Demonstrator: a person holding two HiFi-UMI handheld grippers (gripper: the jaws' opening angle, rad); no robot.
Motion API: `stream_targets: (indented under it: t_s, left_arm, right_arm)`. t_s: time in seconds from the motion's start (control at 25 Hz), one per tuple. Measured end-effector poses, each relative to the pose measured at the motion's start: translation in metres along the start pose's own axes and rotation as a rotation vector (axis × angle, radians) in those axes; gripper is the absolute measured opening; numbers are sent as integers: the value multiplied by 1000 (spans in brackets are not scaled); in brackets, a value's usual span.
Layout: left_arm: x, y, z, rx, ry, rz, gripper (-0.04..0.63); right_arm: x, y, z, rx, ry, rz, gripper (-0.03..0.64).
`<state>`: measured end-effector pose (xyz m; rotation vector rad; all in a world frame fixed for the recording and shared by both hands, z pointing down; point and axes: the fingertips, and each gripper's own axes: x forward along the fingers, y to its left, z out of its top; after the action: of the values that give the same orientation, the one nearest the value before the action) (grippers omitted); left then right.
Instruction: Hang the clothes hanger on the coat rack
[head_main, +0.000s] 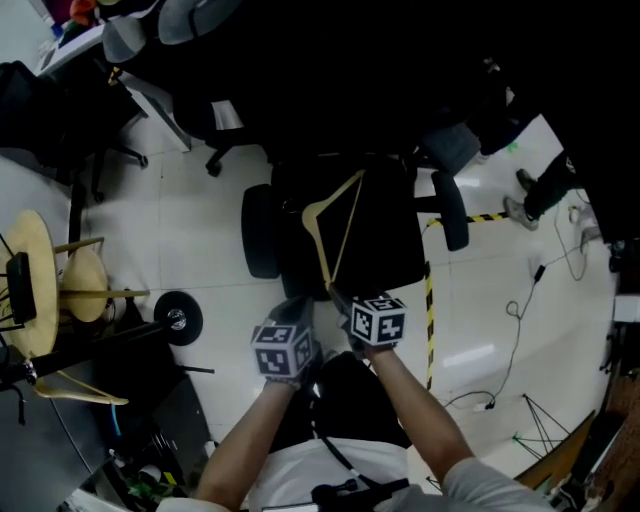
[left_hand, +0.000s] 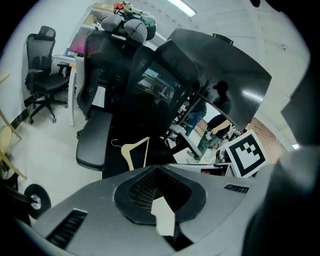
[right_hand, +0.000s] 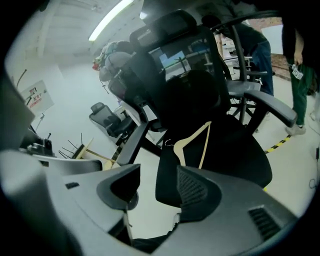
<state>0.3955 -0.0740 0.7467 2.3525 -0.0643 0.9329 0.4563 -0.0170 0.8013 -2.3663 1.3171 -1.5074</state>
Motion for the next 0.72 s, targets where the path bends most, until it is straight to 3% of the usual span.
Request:
stream_targets:
  t_s: [0.12, 0.72]
  left_arm:
    - [20, 17, -6, 16, 24, 28, -11]
    - [100, 75, -18, -145, 74, 166, -11]
  right_arm:
    - [33, -12, -1, -24, 32, -27, 259]
    - [180, -60, 14, -100, 184, -50, 255]
